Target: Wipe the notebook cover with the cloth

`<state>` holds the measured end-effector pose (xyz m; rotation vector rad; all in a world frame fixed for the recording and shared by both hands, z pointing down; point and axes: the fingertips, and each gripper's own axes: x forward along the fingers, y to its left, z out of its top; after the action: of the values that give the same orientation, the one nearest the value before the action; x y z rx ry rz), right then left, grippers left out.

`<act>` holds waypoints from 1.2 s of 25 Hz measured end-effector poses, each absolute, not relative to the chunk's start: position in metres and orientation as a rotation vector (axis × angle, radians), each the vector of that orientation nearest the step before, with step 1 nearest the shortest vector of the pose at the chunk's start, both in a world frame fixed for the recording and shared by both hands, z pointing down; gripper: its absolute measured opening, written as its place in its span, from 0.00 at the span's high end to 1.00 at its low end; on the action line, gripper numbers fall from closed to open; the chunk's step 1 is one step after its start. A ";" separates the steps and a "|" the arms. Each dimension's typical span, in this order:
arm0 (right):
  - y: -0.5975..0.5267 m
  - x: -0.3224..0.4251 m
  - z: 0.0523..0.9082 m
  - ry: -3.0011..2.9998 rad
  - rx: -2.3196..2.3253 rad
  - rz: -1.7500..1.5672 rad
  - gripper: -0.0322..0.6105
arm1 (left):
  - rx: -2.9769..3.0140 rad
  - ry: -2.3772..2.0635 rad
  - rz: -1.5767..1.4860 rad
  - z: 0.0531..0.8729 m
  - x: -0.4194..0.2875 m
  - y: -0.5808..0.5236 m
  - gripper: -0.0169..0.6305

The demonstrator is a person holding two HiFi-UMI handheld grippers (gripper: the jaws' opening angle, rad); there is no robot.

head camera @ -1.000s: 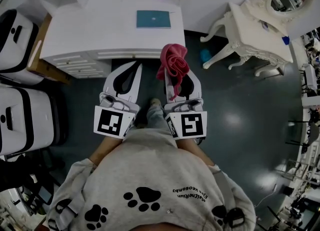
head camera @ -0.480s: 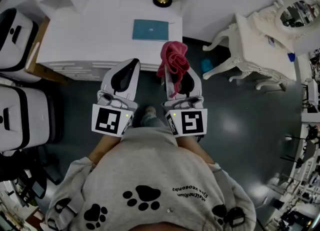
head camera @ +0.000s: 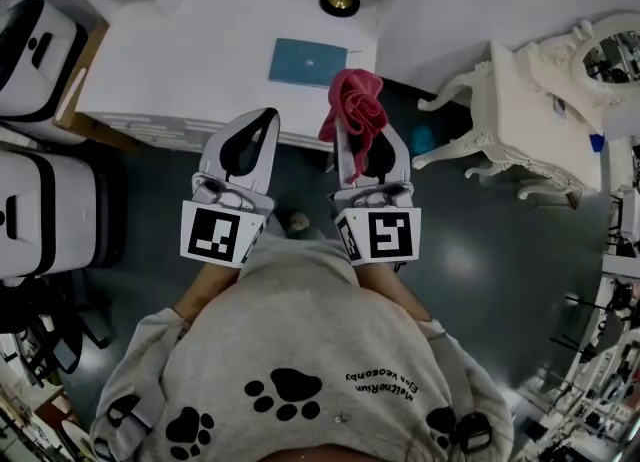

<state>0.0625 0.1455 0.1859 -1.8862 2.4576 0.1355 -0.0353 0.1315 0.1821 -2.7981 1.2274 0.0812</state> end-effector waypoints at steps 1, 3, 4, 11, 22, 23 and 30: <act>0.143 0.063 0.186 2.464 -1.882 0.133 0.81 | -2.798 1.235 0.079 0.183 -0.035 0.129 0.98; 0.138 0.063 0.188 2.475 -1.874 0.132 0.81 | -2.797 1.247 0.075 0.185 -0.035 0.125 0.98; 0.136 0.063 0.188 2.476 -1.872 0.129 0.81 | -2.798 1.250 0.072 0.186 -0.035 0.122 0.98; 0.113 0.064 0.192 2.470 -1.883 0.139 0.81 | -2.813 1.245 0.064 0.197 -0.033 0.095 0.98; 0.018 0.073 0.210 2.451 -1.930 0.091 0.81 | -2.846 1.186 0.050 0.208 -0.020 -0.004 0.98; 0.008 0.073 0.212 2.449 -1.936 0.086 0.81 | -2.852 1.184 0.047 0.209 -0.020 -0.014 0.98; -0.054 0.074 0.219 2.452 -1.977 0.078 0.81 | -2.886 1.144 0.035 0.216 -0.014 -0.078 0.98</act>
<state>0.0743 -0.0535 0.2191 -1.9766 2.4517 0.0785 -0.0144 -0.0777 0.2164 -2.8864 1.1436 0.0349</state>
